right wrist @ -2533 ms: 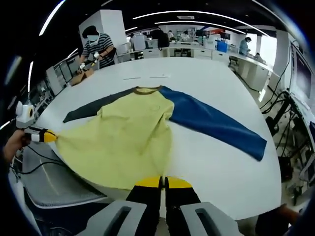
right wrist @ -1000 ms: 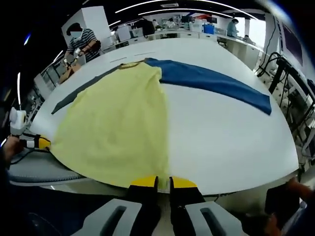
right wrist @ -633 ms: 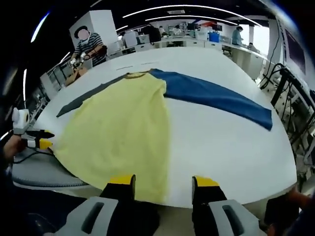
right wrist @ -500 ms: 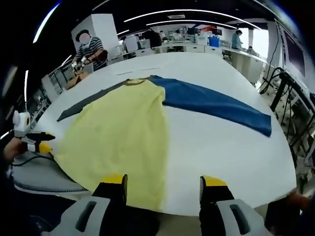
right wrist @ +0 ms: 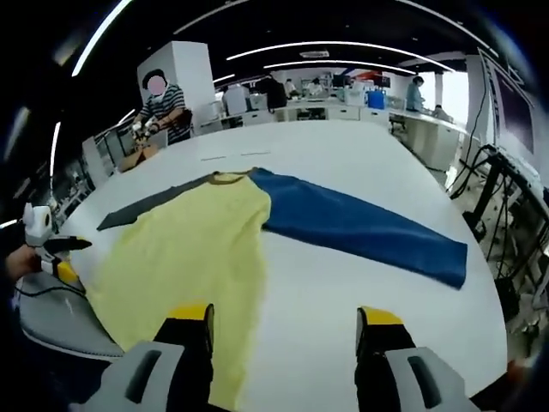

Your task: Fold the garment on the visible template until the final outline fits inside the template.

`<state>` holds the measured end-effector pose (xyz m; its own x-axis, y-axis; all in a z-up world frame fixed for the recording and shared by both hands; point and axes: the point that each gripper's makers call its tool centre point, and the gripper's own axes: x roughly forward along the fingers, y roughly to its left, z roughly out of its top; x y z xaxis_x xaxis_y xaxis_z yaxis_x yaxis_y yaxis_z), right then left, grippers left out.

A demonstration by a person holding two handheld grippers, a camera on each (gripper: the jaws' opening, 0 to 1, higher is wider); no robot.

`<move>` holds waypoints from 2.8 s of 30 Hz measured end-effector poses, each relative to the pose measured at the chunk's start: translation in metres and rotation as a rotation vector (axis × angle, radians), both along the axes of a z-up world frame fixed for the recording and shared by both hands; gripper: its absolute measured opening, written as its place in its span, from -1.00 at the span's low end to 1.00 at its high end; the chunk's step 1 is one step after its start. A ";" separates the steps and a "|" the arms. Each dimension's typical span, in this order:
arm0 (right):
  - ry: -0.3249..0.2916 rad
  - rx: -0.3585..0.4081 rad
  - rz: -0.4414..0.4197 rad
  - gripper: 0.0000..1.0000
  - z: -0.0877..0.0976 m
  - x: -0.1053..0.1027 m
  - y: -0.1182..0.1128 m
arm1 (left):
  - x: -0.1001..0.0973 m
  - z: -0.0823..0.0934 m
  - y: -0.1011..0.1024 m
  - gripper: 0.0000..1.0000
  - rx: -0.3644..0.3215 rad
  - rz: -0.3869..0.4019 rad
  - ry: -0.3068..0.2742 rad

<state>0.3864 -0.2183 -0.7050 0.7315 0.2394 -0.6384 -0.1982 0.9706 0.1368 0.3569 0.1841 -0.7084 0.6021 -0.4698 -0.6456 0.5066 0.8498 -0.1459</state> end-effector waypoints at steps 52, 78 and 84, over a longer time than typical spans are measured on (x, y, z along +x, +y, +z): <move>0.065 -0.116 -0.550 -0.79 -0.033 0.039 -0.180 | 0.022 0.025 0.015 0.89 -0.023 0.040 -0.141; 0.048 -0.069 -0.574 -1.00 -0.017 0.051 -0.177 | 0.018 0.027 0.012 0.96 -0.030 0.001 -0.146; 0.008 -0.064 -0.544 -1.00 -0.001 0.063 -0.168 | 0.017 0.026 0.011 0.98 -0.019 -0.013 -0.143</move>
<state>0.4496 -0.3861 -0.7056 0.7339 -0.2121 -0.6452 0.3357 0.9391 0.0731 0.3741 0.1949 -0.6824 0.6811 -0.4895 -0.5444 0.5343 0.8408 -0.0875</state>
